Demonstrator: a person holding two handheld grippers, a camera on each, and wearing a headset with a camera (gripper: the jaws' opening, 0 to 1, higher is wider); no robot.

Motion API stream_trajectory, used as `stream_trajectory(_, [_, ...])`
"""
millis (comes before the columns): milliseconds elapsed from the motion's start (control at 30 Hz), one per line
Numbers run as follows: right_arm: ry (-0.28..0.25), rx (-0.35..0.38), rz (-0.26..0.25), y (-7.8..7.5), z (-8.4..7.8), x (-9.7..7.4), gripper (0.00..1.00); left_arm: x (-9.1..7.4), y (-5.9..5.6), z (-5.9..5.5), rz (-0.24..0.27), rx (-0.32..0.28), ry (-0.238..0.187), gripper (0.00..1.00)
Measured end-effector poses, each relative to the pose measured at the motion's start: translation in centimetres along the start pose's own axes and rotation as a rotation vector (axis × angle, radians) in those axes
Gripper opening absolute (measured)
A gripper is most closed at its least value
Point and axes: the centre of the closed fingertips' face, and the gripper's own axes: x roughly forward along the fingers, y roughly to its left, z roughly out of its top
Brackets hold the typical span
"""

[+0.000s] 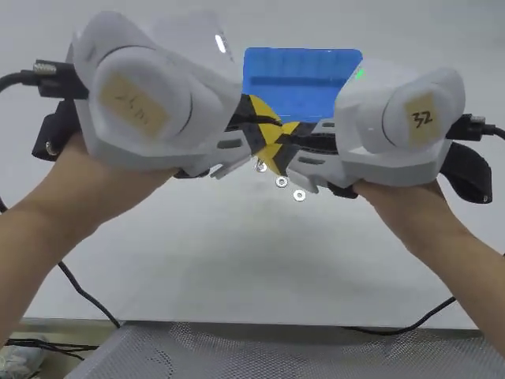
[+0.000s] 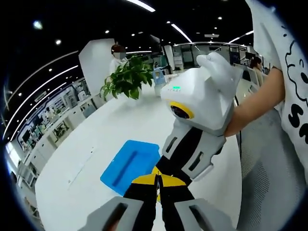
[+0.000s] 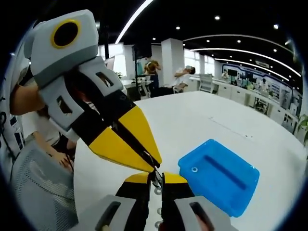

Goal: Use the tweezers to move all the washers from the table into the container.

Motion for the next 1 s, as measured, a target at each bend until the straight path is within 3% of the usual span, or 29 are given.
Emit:
stream_trajectory(233, [-0.042,-0.071,-0.060,-2.3,2.7,-0.8,0.04,-0.3,2.3,2.1,0.060,0.015,-0.051,0.00])
stream_trajectory(467, [-0.032,-0.095,-0.097,-4.9,2.9,0.2,0.04,0.9,4.1,2.4,0.101,0.004,-0.076,0.00])
stream_trajectory(633, [-0.005,-0.110,-0.105,-5.9,1.9,1.6,0.04,2.5,5.5,0.8,0.110,-0.022,-0.050,0.00])
stream_trajectory(767, [0.016,-0.092,-0.085,-6.3,1.0,2.6,0.04,3.5,5.8,-0.4,0.106,-0.044,-0.020,0.00])
stream_trajectory(1000, [0.050,-0.086,-0.077,-7.1,-0.5,4.2,0.04,5.1,6.7,-2.2,0.108,-0.087,-0.002,0.00])
